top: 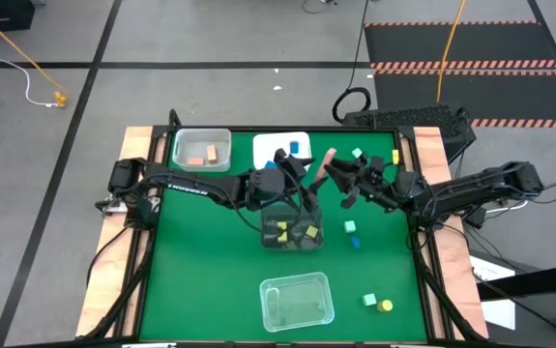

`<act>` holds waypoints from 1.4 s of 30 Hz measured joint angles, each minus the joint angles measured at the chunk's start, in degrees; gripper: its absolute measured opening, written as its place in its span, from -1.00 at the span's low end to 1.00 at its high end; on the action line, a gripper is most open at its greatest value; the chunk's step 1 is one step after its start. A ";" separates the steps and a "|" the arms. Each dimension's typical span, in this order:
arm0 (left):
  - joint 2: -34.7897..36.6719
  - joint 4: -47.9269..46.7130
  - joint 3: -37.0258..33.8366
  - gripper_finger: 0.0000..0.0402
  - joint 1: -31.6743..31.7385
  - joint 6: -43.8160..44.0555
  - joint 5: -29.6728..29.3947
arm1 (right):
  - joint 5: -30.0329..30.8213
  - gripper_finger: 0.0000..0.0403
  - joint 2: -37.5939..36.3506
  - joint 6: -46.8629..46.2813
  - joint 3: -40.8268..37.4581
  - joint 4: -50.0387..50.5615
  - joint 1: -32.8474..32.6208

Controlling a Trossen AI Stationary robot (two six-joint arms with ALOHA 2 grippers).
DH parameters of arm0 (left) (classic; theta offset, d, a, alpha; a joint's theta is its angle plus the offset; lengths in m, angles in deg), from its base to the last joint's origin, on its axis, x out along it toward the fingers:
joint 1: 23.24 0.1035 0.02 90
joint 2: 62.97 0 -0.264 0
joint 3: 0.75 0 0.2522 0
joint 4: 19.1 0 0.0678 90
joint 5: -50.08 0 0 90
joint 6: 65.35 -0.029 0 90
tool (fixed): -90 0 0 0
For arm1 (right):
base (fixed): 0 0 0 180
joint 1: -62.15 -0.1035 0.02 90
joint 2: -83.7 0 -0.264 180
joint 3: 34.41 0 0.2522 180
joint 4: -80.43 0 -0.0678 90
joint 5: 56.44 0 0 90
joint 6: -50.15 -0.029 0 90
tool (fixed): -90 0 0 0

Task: Sort & place blocks by color
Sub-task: Put the brown block into the gray bin

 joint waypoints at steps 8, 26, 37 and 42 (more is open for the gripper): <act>0.00 -0.09 0.00 -0.40 -0.44 -0.22 0.29 | -1.13 -0.48 0.02 0.09 0.00 0.39 0.23; 0.00 0.04 0.00 -0.71 -0.22 2.18 2.01 | -1.57 -0.23 -6.02 1.26 0.07 15.75 0.17; 0.85 -0.26 -0.02 -0.71 2.64 4.38 -0.26 | -1.46 -0.14 -17.52 1.28 0.07 25.54 0.17; 3.17 -3.89 0.00 -0.71 5.42 6.09 -0.59 | -1.47 -0.16 -19.40 1.26 0.05 29.91 0.17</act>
